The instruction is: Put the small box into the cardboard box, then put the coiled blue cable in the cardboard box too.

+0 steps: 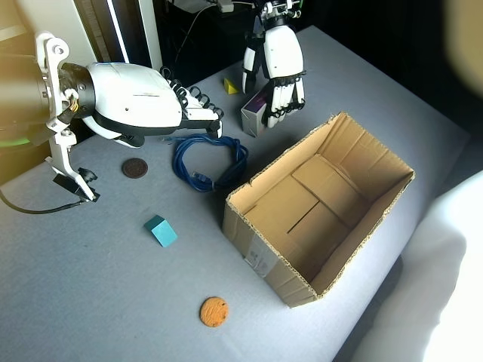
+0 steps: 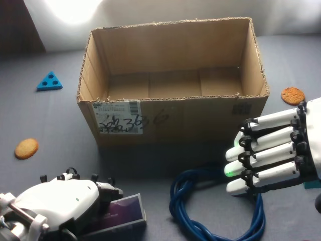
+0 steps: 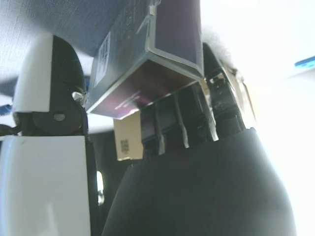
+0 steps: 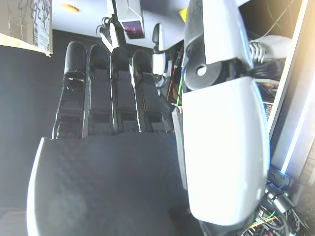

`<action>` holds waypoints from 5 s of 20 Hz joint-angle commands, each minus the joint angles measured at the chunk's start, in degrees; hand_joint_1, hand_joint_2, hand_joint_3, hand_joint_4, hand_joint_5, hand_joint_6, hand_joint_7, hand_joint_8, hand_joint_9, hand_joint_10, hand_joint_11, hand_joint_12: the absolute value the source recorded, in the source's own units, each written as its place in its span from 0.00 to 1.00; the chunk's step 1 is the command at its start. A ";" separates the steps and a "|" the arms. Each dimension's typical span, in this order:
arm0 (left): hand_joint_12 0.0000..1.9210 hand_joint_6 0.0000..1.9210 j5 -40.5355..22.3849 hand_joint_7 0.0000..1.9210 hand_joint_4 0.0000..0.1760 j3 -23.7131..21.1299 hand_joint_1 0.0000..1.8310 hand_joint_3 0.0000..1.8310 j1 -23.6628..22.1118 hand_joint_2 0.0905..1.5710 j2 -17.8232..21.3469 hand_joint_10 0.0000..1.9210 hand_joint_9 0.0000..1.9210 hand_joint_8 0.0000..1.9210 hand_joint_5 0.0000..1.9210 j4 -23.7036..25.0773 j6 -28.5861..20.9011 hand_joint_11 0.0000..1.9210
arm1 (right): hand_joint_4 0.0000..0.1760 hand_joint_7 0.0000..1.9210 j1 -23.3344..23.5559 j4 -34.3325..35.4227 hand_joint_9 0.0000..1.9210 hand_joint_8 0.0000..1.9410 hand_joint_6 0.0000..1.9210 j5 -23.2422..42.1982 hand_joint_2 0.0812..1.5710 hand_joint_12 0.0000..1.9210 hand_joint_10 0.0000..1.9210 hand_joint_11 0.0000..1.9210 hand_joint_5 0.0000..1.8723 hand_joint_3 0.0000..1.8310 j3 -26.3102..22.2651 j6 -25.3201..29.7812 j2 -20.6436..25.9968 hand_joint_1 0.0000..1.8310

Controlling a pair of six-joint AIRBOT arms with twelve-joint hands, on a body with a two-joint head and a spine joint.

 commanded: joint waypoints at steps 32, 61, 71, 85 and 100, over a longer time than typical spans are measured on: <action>0.79 0.45 2.74 0.45 0.00 7.97 0.74 0.00 -1.79 0.73 11.62 0.77 0.39 0.66 0.48 16.27 -6.59 0.26 | 0.00 0.15 -0.13 3.18 0.16 0.00 0.00 3.69 0.57 0.46 0.01 0.00 0.17 0.00 -0.37 -1.27 0.58 0.64; 0.81 0.49 4.39 0.45 0.00 18.33 0.74 0.00 -15.13 0.74 14.99 0.79 0.37 0.67 0.46 28.58 -9.56 0.24 | 0.00 0.15 -0.12 3.16 0.15 0.00 0.00 3.73 0.57 0.50 0.00 0.00 0.17 0.00 -0.37 -1.30 0.58 0.62; 0.83 0.47 13.78 0.43 0.00 19.86 0.74 0.00 -28.43 0.74 13.16 0.80 0.36 0.70 0.47 27.65 -1.66 0.25 | 0.00 0.15 -0.13 3.16 0.14 0.00 0.00 3.86 0.58 0.45 0.00 0.00 0.17 0.00 -0.45 -1.30 0.55 0.61; 0.82 0.48 18.39 0.44 0.00 22.14 0.74 0.00 -30.89 0.74 2.36 0.79 0.37 0.68 0.46 32.03 -7.19 0.25 | 0.00 0.15 -0.14 3.16 0.14 0.00 0.00 3.86 0.59 0.43 0.00 0.00 0.17 0.00 -0.45 -1.61 0.51 0.63; 0.83 0.46 14.84 0.44 0.00 23.45 0.74 0.00 -28.40 0.74 -1.22 0.79 0.37 0.68 0.48 34.62 -12.00 0.25 | 0.00 0.16 -0.12 3.22 0.15 0.00 0.00 2.83 0.57 0.46 0.00 0.00 0.18 0.00 -0.44 -3.43 0.35 0.64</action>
